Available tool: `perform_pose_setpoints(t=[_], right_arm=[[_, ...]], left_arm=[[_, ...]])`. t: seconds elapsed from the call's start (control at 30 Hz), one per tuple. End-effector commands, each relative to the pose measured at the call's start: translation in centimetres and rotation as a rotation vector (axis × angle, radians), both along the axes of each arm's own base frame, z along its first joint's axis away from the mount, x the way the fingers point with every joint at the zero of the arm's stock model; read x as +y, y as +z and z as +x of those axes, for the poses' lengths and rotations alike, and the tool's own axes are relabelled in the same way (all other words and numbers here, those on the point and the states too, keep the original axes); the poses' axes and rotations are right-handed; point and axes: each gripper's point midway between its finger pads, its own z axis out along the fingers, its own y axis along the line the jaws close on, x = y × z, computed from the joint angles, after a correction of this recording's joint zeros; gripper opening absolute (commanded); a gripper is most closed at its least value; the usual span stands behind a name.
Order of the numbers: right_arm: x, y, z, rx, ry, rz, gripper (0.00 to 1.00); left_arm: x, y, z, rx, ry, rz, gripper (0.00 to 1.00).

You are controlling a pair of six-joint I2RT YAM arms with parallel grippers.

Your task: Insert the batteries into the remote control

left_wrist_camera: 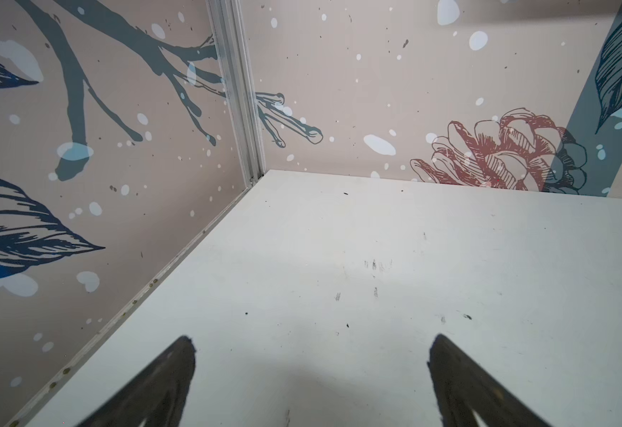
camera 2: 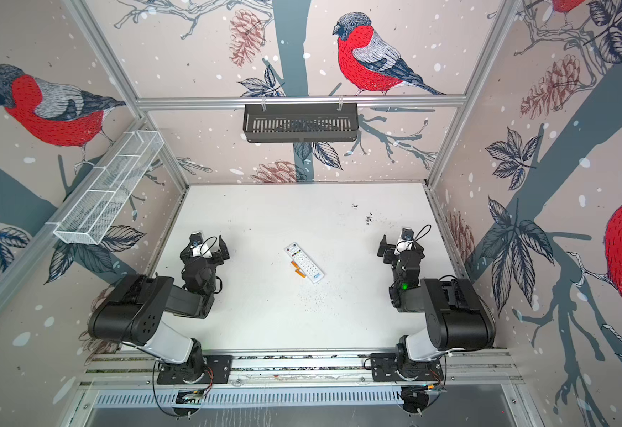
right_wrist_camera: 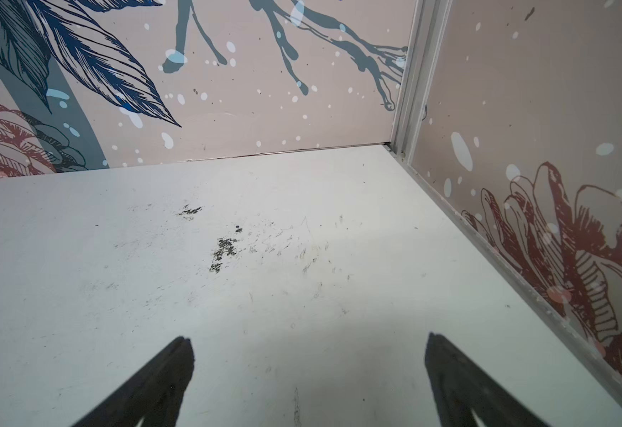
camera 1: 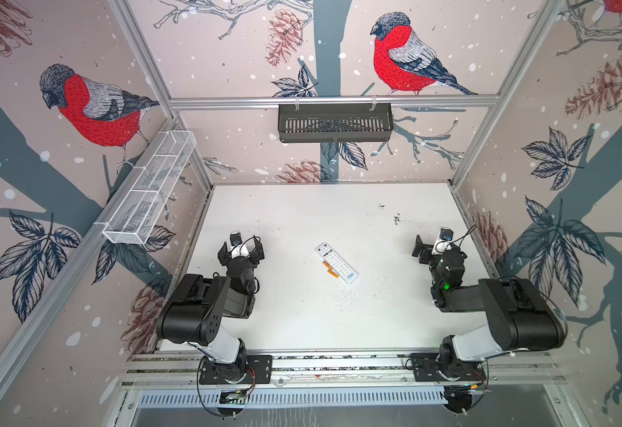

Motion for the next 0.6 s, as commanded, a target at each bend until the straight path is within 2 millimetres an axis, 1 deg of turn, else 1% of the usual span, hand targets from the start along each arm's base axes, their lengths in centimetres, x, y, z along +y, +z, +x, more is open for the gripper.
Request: perform_pose_setpoints(t=[0.0, 0.53, 0.57], right_arm=[[-0.1, 0.83, 0.14, -0.033, -0.004, -0.012, 1.0], [-0.07, 0.88, 0.14, -0.034, -0.004, -0.014, 1.0], [-0.06, 0.93, 0.14, -0.036, -0.003, -0.014, 1.0]], left_arm=[[-0.1, 0.74, 0.11, -0.03, -0.004, 0.0, 0.98], [-0.14, 0.69, 0.13, -0.028, -0.007, -0.001, 0.97], [-0.45, 0.75, 0.19, -0.029, -0.025, 0.001, 0.97]])
